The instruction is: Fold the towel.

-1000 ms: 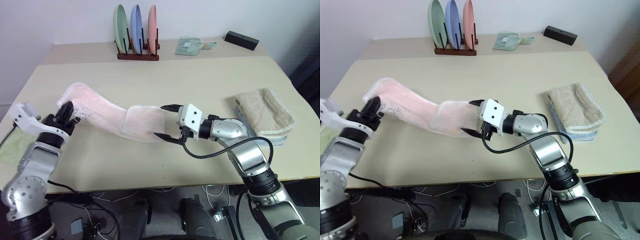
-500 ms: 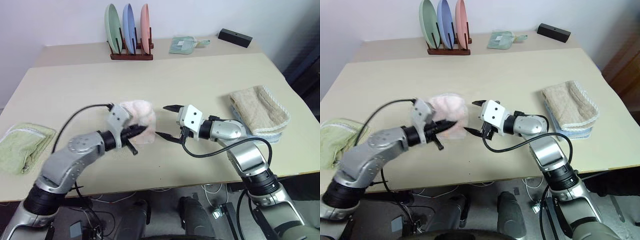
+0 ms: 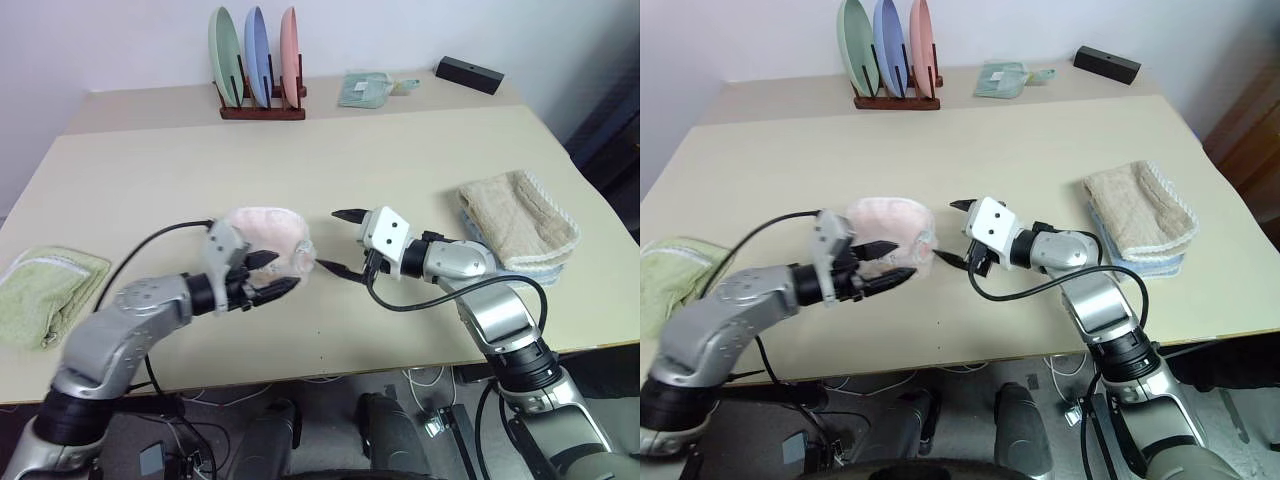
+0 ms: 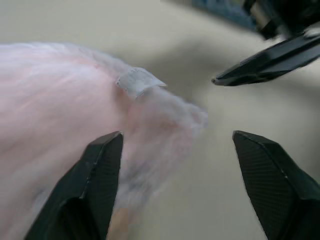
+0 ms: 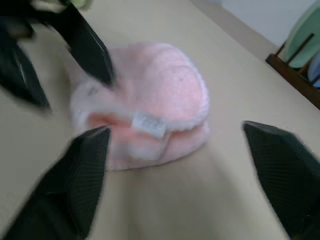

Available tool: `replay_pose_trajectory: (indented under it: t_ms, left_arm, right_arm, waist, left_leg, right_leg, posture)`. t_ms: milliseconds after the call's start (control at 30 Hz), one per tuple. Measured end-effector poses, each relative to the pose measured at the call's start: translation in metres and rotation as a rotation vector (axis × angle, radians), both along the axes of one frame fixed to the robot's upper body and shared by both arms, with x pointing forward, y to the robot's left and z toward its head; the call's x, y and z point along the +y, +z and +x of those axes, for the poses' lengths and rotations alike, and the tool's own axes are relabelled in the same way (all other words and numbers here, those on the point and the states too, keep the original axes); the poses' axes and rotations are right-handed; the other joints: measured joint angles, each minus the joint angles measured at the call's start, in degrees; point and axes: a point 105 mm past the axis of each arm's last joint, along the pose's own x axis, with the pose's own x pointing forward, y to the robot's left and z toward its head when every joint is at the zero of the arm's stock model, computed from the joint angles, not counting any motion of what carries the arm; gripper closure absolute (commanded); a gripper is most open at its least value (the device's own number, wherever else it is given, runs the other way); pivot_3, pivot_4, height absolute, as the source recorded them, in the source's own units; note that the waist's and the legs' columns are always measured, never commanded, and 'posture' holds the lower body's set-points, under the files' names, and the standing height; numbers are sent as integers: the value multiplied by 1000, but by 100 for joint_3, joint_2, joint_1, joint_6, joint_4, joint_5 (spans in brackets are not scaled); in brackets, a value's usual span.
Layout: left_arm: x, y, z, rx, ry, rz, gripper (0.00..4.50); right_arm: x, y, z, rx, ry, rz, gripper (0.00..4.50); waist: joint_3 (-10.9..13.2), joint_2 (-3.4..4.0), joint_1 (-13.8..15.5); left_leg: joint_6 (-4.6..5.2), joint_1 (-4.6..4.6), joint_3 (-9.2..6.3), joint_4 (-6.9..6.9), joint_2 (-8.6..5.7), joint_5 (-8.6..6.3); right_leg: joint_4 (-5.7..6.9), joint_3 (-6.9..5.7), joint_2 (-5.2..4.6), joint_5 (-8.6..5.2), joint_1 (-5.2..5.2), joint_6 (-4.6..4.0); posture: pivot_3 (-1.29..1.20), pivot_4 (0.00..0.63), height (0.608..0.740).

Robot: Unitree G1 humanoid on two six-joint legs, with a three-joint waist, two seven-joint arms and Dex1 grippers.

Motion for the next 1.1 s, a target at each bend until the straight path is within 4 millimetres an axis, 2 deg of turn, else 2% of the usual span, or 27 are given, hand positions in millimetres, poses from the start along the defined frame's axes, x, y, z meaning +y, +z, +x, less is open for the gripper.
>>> replay_pose_trajectory:
  t_ms: [33, 100, 167, 200, 300, 400, 500, 600, 733, 933, 1033, 1067, 1100]
  left_arm:
    - [7, 10, -1, -13, 18, -42, 2059]
    - [22, 26, -2, -35, 68, -115, 3049]
    - [30, 33, -2, -49, 106, -140, 4005]
    - [34, 35, 1, -59, 138, -141, 4413]
    - [52, 39, 22, -124, 302, -85, 4413]
    - [59, 29, 46, -140, 433, -2, 4413]
    - [50, -2, 59, -82, 463, 19, 4413]
    - [40, -33, 63, -28, 437, 93, 4413]
    - [38, -62, 65, 3, 428, 175, 4413]
    - [37, -66, 65, -23, 427, 163, 4413]
    - [40, -57, 61, -12, 452, 35, 4469]
    - [43, -50, 61, -14, 463, -12, 3937]
    - [49, -41, 60, -18, 480, -62, 3692]
  right_arm:
    - [1, 2, 1, 5, 1, 12, 2302]
    - [6, 7, 0, 11, 20, 45, 3360]
    - [9, 8, -1, 23, 29, 62, 4339]
    - [11, 10, -1, 26, 32, 71, 4500]
    - [24, 15, 6, 54, 34, 132, 4500]
    - [47, 16, 12, 93, 46, 182, 4500]
    - [66, 1, 23, 155, 21, 175, 4500]
    - [79, -27, 31, 241, -25, 129, 4500]
    - [75, -73, 39, 333, -124, 27, 4500]
    - [72, -72, 38, 289, -136, 31, 4500]
    - [63, -57, 34, 265, -102, 75, 3694]
    - [59, -49, 34, 242, -91, 87, 3201]
    - [54, -38, 33, 206, -76, 90, 2757]
  waist:
    - [0, 0, 7]
    - [0, 0, 20]
    - [0, 0, 40]
    - [0, 0, 40]
    - [0, 0, 29]
    - [-2, 2, 17]
    - [-4, 1, 9]
    - [-4, 1, -4]
    - [-5, 2, -2]
    - [-13, 5, -1]
    - [-9, 3, -3]
    - [-8, 2, -3]
    - [-7, 1, -5]
  left_leg:
    - [0, 1, 0, 2, 0, 0]
    - [0, 1, 1, 5, -1, 0]
    - [0, 0, 4, 9, -7, 0]
    - [0, 0, 5, 11, -7, 0]
    - [-5, 2, 9, 11, -9, 3]
    - [-8, 7, 12, 4, -14, 4]
    - [-15, 5, 12, 3, -16, 8]
    - [-41, -1, 12, 1, -17, 23]
    - [-32, 0, 12, 1, -18, 18]
    - [-15, 13, 9, 4, -16, 8]
    - [-15, 4, 4, 7, -12, 8]
    - [-15, -2, 3, 12, -11, 8]
    - [-15, -2, 3, 12, -11, 8]
  right_leg:
    - [0, 0, 0, 0, 1, 0]
    - [-1, -1, 0, 0, 5, 0]
    - [-2, -2, -2, 0, 9, 0]
    - [-2, -2, -2, 0, 9, 0]
    - [1, -4, 3, 5, 9, -8]
    - [1, -3, 4, 8, 9, -11]
    - [3, -2, 2, 14, 4, -3]
    - [8, -2, 3, 15, -7, -4]
    - [12, -2, 3, 16, -7, -6]
    - [28, -2, 2, 16, 1, -6]
    - [29, -2, 1, 16, -6, -6]
    - [34, -3, 1, 16, -11, -6]
    - [36, -3, 1, 16, -13, -6]
  posture:
    - [0, 150, 738]
    - [0, 150, 738]
    - [0, 150, 738]
    - [0, 150, 738]
    - [0, 150, 738]
    - [0, 150, 738]
    - [0, 150, 738]
    - [0, 150, 738]
    - [0, 150, 738]
    - [0, 150, 738]
    - [0, 150, 738]
    - [0, 150, 738]
    - [0, 150, 738]
